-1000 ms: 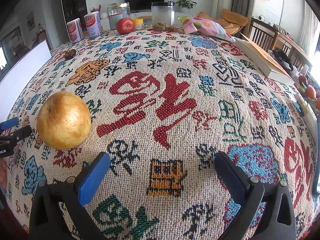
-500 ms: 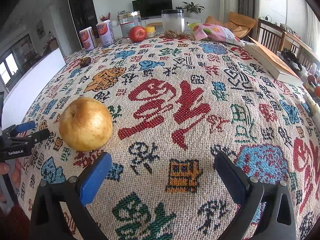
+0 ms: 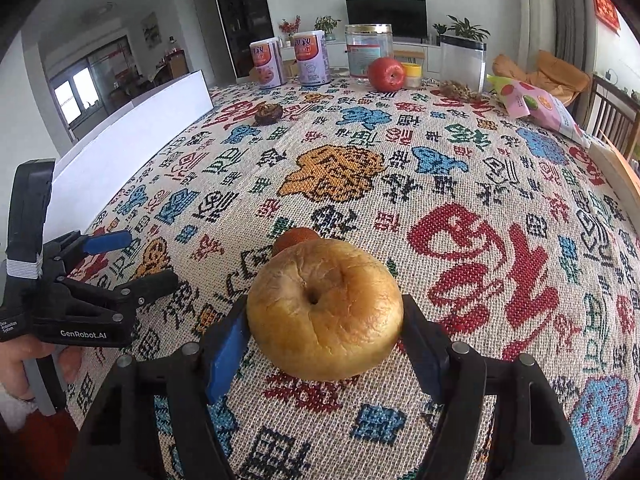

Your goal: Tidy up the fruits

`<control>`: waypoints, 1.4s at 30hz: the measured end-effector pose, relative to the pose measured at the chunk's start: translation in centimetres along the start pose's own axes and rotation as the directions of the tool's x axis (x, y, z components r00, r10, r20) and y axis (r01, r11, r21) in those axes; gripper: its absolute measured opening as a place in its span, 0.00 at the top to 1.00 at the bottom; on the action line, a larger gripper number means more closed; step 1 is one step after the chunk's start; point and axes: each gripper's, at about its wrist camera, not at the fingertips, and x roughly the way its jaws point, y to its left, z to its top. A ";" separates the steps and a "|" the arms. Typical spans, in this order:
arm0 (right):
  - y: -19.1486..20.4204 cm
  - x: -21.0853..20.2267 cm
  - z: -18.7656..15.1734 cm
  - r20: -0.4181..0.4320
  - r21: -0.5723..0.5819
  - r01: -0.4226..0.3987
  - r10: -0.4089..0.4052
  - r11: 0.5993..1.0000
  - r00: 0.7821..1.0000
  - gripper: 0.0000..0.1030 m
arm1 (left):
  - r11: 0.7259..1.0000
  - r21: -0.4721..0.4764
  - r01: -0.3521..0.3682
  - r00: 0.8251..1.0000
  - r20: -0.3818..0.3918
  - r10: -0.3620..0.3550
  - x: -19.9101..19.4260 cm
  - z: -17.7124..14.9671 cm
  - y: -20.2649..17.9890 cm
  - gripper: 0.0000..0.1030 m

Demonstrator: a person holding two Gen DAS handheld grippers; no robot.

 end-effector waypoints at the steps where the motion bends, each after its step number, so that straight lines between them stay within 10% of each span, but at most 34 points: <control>1: -0.2 -0.2 -0.1 0.002 0.006 0.003 -0.003 1.000 1.000 0.31 | 1.000 0.000 0.000 1.000 0.000 0.000 0.0 0.0 0.0 0.00; 7: -4.7 -4.2 1.2 0.139 0.127 0.128 -0.146 0.984 0.980 0.31 | 1.000 0.000 0.000 1.000 0.000 0.000 0.0 0.0 0.0 0.00; 11: -8.2 -3.3 1.1 0.075 0.183 0.204 -0.221 0.962 0.972 0.31 | 1.000 0.000 0.000 1.000 0.000 0.000 0.0 0.0 0.0 0.00; 24: -10.1 -1.5 -0.8 0.011 0.270 0.181 -0.191 0.946 0.981 0.17 | 0.949 0.259 0.178 0.982 0.014 -0.188 0.4 3.8 -11.4 0.03; 31: -10.7 -2.0 -1.1 0.022 0.310 0.168 -0.183 0.936 0.983 0.17 | 0.959 0.212 0.190 0.981 -0.010 -0.192 2.1 5.0 -12.1 0.71; 42: -8.8 -2.2 -0.1 0.045 0.273 0.072 -0.088 0.959 0.995 0.31 | 0.999 -0.009 0.048 0.995 0.084 -0.048 -1.0 5.4 0.0 0.71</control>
